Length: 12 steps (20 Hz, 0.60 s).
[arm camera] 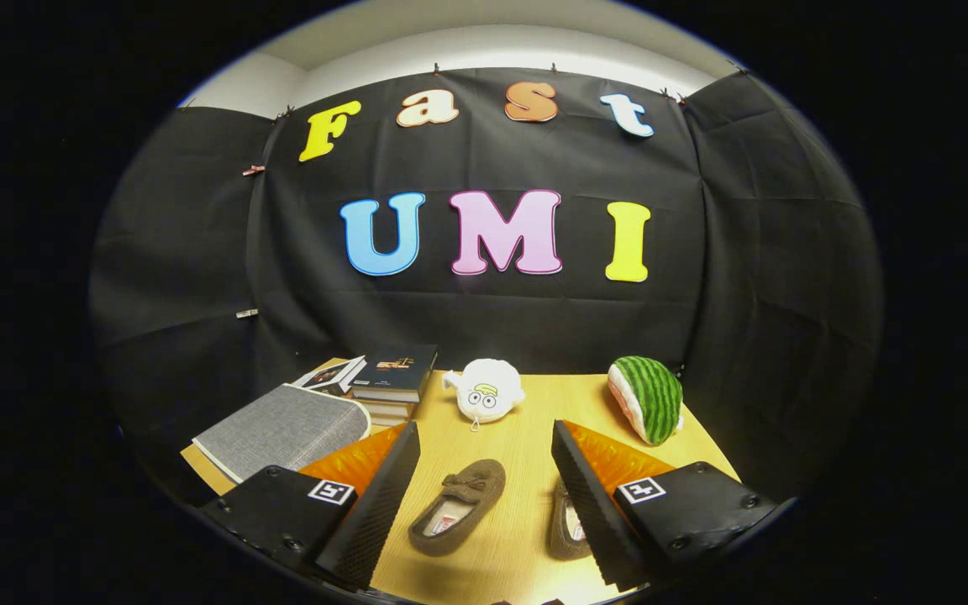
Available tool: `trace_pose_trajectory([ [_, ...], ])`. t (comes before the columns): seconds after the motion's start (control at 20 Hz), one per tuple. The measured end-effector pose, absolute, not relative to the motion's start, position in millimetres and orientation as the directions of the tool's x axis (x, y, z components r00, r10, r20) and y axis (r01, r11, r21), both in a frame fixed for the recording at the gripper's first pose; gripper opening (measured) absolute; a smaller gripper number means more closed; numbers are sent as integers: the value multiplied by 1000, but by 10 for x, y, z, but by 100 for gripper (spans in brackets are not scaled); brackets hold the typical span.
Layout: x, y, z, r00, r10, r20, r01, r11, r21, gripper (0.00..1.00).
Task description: Open the storage box then place both shoes into the box .Put the left shoe in first, then the right shoe, with the right side of both shoes facing outward in a uniform manner.
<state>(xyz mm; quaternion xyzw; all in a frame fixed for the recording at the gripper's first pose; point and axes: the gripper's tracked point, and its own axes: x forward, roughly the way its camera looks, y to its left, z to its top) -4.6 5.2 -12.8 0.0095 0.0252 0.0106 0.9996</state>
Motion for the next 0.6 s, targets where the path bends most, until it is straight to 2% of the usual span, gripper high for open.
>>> trace_pose_trajectory([
  [0.6, 116, 129, -320, 992, 34, -125, -23, 996, 84, 97],
])
